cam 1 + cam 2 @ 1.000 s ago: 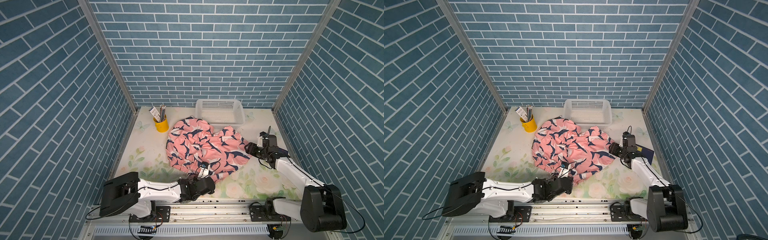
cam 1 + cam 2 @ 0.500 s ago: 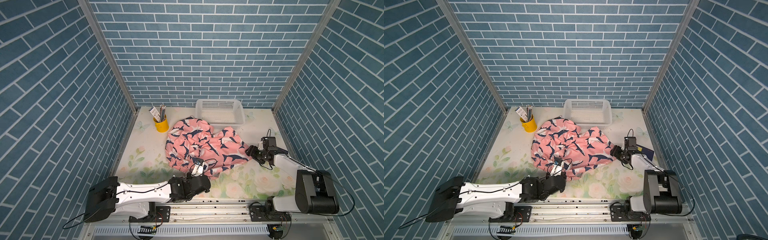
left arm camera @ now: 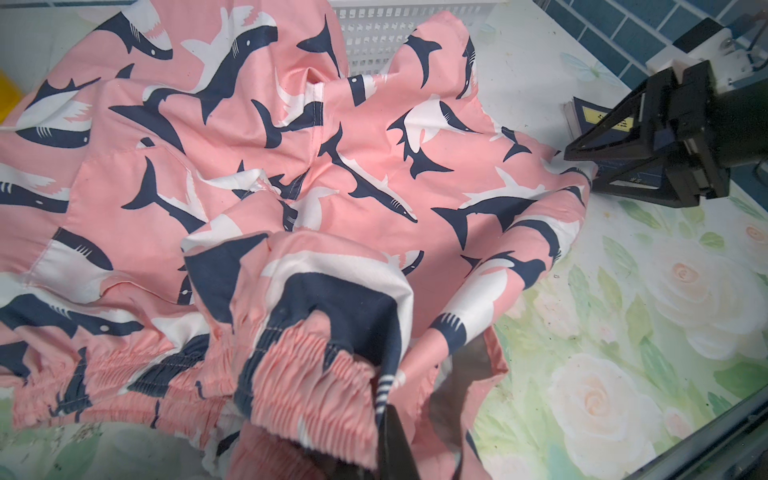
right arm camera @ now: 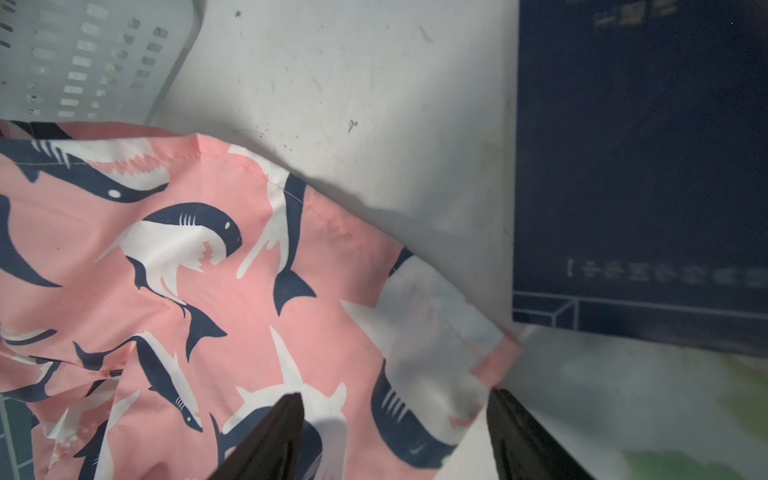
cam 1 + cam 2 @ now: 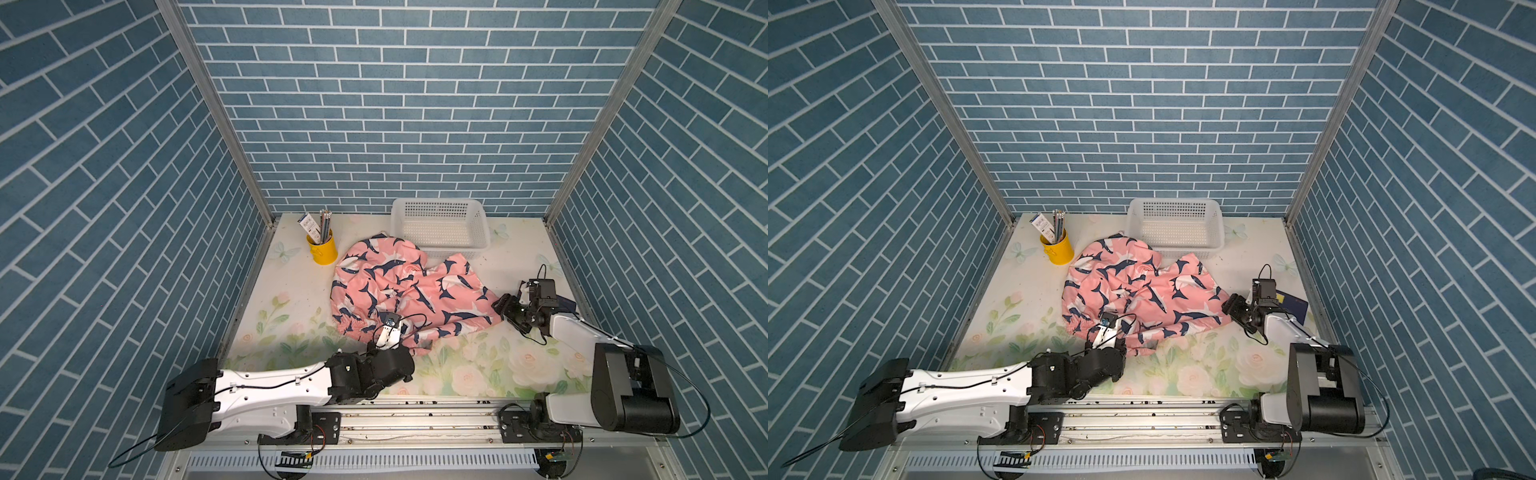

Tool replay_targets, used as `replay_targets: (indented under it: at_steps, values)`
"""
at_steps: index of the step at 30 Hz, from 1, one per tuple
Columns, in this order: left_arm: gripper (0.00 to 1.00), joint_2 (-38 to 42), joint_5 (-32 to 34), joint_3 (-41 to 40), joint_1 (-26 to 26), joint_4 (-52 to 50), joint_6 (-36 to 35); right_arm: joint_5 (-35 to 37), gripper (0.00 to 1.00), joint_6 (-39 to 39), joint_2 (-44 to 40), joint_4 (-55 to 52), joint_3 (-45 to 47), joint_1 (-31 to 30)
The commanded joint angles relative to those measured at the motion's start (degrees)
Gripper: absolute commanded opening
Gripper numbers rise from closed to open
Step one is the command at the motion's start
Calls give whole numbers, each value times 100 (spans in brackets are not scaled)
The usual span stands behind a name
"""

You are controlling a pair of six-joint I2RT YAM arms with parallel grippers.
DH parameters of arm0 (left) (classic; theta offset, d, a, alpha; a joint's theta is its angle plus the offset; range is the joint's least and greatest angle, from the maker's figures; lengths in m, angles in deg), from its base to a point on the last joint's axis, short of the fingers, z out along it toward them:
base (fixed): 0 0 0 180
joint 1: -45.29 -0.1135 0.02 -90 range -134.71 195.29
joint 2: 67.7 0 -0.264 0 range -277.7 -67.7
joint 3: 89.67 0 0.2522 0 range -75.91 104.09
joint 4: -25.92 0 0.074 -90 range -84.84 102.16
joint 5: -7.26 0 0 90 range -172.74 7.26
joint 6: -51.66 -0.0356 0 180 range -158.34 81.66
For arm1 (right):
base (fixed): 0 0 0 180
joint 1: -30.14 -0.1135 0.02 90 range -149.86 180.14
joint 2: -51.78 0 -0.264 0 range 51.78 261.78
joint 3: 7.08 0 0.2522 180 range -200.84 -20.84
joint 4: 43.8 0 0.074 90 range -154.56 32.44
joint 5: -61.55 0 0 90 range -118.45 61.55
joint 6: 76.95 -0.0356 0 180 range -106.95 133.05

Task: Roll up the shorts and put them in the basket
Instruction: Fold the shorts at the center of the board.

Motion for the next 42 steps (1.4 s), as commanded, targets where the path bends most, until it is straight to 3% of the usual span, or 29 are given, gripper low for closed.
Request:
replay_targets:
  at_steps: [1,6,11,15,21,31,36,39,42]
  values:
    - [0,-63,45,119,-76,-197,-216,-38,73,-236,-65,-168,223,32]
    - [0,-93,-1,247,-124,-179,-415,-204,57,-430,63,273,293,21]
    - [0,262,-271,725,-641,-321,-958,-508,0,-548,77,545,-431,27]
    - [0,560,-795,1680,-1645,-721,-1686,-663,0,-589,-99,439,-1607,28]
    - [0,-117,-1613,4282,-2962,-1900,-2667,-645,0,-642,-454,69,-3475,27]
    - [0,-1233,-2420,8048,-4019,-3173,-3248,-377,0,-248,-1046,-444,-6251,43]
    - [0,-1316,-3012,8816,-4320,-3651,-3339,131,0,83,-841,-1074,-7897,49]
    - [0,-1174,-3024,8574,-4414,-3572,-3293,172,0,144,-640,-1112,-8541,53]
    - [0,-1234,-3279,8013,-4715,-3464,-3176,132,0,23,-366,-1076,-8492,55]
